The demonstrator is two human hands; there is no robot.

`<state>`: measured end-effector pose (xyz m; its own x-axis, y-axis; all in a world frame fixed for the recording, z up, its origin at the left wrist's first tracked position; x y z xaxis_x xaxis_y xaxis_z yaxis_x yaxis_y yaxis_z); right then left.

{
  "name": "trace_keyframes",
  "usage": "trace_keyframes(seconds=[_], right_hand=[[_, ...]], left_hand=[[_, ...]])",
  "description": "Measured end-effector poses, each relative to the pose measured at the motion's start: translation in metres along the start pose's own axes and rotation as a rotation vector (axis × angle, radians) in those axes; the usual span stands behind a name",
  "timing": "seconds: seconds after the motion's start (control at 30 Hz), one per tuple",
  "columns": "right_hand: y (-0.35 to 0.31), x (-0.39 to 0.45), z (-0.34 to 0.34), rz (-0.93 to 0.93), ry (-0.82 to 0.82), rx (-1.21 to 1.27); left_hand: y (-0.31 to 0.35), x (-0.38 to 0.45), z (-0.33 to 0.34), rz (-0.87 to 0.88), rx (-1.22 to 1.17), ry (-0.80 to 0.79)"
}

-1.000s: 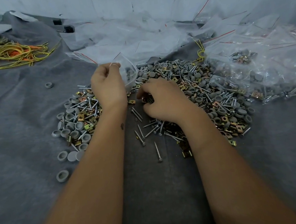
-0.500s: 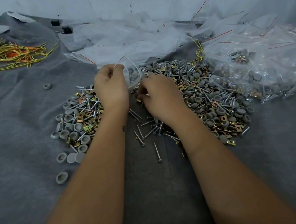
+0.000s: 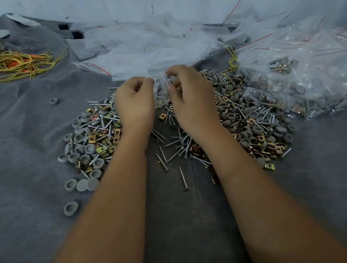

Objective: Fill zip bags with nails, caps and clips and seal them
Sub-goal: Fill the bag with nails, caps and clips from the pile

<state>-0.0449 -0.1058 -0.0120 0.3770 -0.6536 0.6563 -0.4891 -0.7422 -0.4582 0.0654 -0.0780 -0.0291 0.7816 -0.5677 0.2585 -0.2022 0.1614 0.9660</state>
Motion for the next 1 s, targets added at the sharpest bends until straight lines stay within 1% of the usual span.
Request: trace_keyframes(seconds=[0.07, 0.1, 0.13, 0.17, 0.23, 0.27, 0.3, 0.33, 0.53, 0.6, 0.67, 0.73, 0.8, 0.9, 0.97, 1.0], right_hand=[[-0.002, -0.001, -0.001, 0.07, 0.06, 0.086], [-0.002, -0.001, -0.002, 0.093, 0.043, 0.079], [-0.002, 0.0, -0.001, 0.097, -0.015, 0.037], [-0.001, 0.0, 0.001, 0.077, -0.108, -0.05], [0.0, -0.003, 0.006, 0.001, -0.33, -0.286], [0.001, -0.004, 0.008, -0.024, -0.415, -0.375], [0.001, -0.005, 0.01, -0.036, -0.464, -0.424], [0.001, -0.006, 0.01, -0.038, -0.478, -0.437], [0.002, -0.003, 0.01, 0.035, -0.405, -0.354], [0.002, -0.003, 0.01, 0.015, -0.365, -0.335], [0.006, -0.002, 0.007, 0.021, -0.272, -0.272], [0.009, 0.002, 0.001, 0.121, -0.156, -0.048], [0.01, 0.005, -0.007, 0.195, 0.009, 0.171], [0.004, 0.005, -0.015, 0.139, 0.216, 0.266], [0.002, 0.004, -0.017, 0.076, 0.24, 0.297], [0.002, 0.004, -0.016, 0.049, 0.202, 0.288]], left_hand=[[-0.002, 0.003, -0.002, -0.031, -0.026, 0.05], [-0.002, 0.004, -0.003, -0.044, -0.041, 0.073], [-0.003, 0.005, -0.004, -0.052, -0.053, 0.088], [-0.003, 0.005, -0.004, -0.054, -0.06, 0.096], [-0.004, 0.006, -0.003, -0.05, -0.066, 0.097], [-0.004, 0.006, -0.002, -0.049, -0.069, 0.096], [-0.004, 0.006, -0.002, -0.049, -0.073, 0.096], [-0.004, 0.007, -0.002, -0.052, -0.076, 0.095], [-0.004, 0.006, -0.001, -0.064, -0.09, 0.072], [-0.004, 0.007, -0.002, -0.071, -0.094, 0.074], [-0.003, 0.007, -0.003, -0.073, -0.1, 0.076], [-0.003, 0.006, -0.003, -0.073, -0.107, 0.08], [-0.003, 0.005, -0.003, -0.075, -0.1, 0.076], [-0.002, 0.003, -0.001, -0.056, -0.063, 0.039], [0.0, 0.001, -0.001, -0.034, -0.043, 0.018], [0.0, 0.0, 0.0, -0.024, -0.044, 0.011]])
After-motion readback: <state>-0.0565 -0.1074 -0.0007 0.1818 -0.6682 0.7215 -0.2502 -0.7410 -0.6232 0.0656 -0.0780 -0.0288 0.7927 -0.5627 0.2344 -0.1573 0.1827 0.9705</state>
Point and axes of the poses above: each hand's wrist, its own x-axis towards the middle knuckle, its own z-axis out of the palm, y = z × x, the point moved 1 cm from there along x, towards the middle knuckle, and after that the axes turned 1 degree about y, right-handed, at the moved point
